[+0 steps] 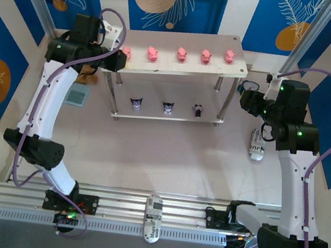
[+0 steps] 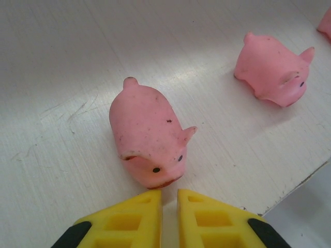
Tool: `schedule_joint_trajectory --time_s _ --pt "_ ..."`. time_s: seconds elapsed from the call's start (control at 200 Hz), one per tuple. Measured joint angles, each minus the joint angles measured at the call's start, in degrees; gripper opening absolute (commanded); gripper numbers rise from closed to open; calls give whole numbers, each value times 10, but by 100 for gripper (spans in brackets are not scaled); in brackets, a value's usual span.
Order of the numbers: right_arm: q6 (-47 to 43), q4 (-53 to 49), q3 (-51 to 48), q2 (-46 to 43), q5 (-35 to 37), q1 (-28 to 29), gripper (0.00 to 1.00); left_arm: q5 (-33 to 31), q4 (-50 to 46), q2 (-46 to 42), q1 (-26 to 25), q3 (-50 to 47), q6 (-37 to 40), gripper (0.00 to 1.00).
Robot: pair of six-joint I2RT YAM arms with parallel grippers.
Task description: Place and organize the plastic toys onto the shelf
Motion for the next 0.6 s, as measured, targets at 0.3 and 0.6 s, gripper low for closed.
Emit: schedule_joint_trajectory --time_s 0.3,0.6 --pt "0 0 0 0 0 0 54 0 12 5 4 0 0 17" --pt "0 0 0 0 0 -1 55 -4 11 -1 4 0 0 21"
